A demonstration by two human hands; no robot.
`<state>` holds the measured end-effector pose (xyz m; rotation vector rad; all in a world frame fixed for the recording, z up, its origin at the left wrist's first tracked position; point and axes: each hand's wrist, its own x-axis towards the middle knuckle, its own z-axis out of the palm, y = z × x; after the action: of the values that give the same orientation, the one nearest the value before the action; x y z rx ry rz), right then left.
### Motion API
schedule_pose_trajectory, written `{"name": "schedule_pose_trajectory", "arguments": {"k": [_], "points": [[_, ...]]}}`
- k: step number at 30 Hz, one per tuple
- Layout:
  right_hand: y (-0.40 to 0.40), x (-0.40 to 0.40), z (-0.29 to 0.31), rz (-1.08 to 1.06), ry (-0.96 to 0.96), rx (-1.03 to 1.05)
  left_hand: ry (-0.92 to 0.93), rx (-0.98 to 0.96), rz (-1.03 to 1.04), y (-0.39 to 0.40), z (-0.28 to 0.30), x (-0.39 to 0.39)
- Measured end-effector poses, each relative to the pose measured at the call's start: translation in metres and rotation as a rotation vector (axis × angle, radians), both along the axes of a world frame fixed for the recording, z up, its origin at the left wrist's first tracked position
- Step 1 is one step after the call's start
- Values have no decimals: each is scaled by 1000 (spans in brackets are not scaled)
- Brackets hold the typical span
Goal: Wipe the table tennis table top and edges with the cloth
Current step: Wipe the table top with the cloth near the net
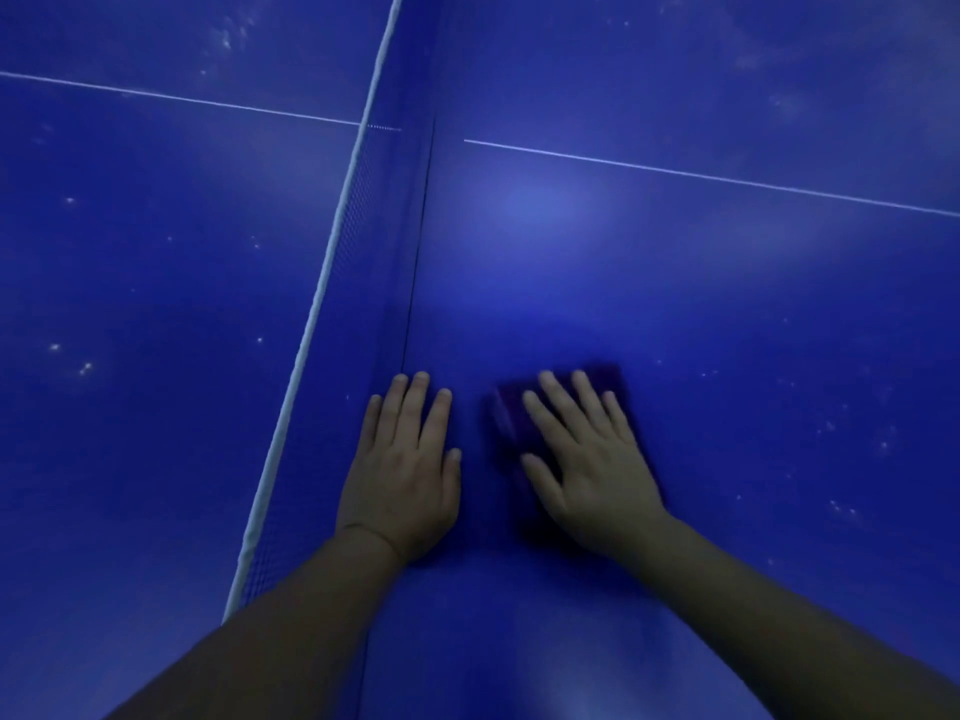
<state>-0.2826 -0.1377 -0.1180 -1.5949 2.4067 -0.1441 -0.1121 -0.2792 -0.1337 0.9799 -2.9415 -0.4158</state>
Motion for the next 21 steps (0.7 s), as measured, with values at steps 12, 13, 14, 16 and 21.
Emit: {"name": "schedule_pose_trajectory", "arguments": {"k": [12, 13, 14, 16, 21], "points": [[-87, -32, 2, 89, 7, 6, 28, 14, 30, -18, -1, -24], [-74, -48, 2, 72, 15, 4, 26, 14, 29, -22, -1, -29], [-74, -68, 2, 24, 27, 12, 27, 14, 30, -28, -1, -34], [-108, -104, 1, -150, 16, 70, 28, 6, 39, -39, -2, -45], [-196, -94, 2, -107, 28, 37, 23, -20, 58, -58, -4, -69]]}}
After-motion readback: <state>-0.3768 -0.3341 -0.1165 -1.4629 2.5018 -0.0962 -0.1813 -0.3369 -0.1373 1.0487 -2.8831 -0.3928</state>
